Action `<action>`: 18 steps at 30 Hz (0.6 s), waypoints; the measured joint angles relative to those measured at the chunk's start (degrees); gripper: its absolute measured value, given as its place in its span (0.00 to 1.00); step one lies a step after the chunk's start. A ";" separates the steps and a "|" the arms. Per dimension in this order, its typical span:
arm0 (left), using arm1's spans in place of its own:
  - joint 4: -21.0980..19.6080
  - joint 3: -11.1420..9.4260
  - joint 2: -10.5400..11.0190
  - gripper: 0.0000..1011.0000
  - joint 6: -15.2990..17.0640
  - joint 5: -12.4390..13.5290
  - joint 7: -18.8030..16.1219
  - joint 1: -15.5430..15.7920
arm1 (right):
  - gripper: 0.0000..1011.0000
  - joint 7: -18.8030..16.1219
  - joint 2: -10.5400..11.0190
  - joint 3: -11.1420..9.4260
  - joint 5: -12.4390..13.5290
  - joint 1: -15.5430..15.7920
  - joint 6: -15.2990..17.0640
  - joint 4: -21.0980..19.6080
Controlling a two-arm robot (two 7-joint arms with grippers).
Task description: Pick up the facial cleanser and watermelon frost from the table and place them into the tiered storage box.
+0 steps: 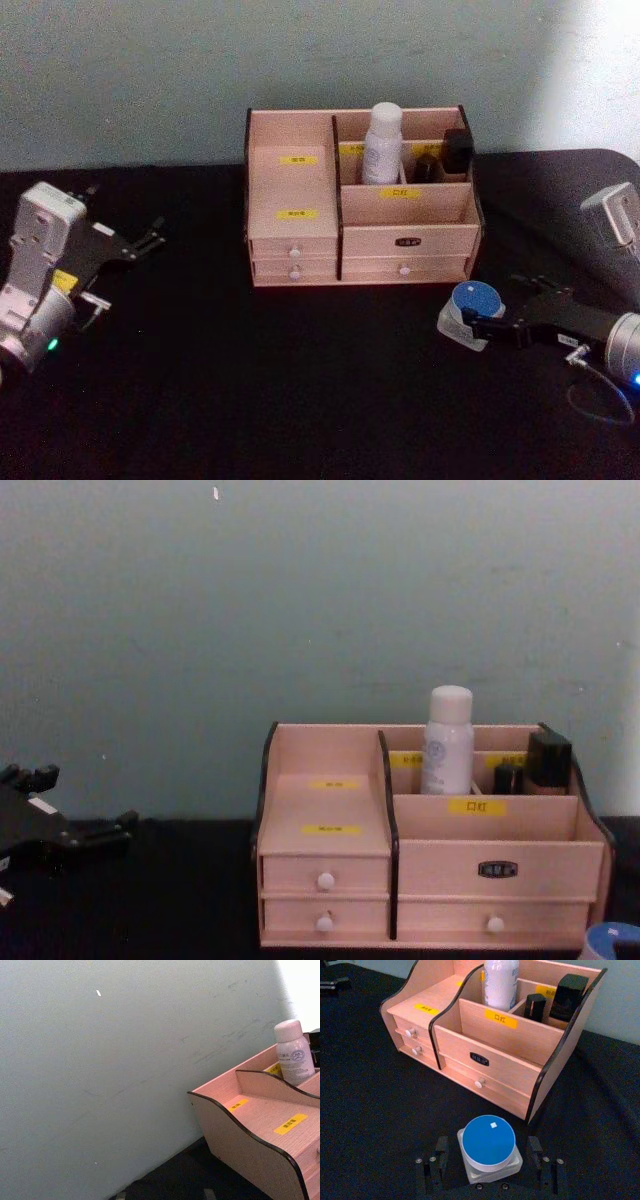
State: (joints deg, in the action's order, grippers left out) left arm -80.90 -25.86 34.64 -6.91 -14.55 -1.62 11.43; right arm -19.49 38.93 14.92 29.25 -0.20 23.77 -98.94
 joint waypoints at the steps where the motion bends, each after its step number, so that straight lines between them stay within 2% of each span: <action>1: 0.00 0.00 0.00 0.99 0.00 0.00 0.00 0.00 | 0.99 -0.05 -0.01 0.09 0.00 -0.05 0.03 0.08; 18: 0.00 0.00 0.00 0.99 0.00 0.00 0.00 0.00 | 0.99 -0.49 -0.16 1.39 -0.09 -0.95 0.27 1.51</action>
State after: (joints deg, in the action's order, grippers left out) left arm -80.90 -25.86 34.64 -6.91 -14.55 -1.62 11.43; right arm -19.98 38.76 16.32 29.16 -1.14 24.04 -97.44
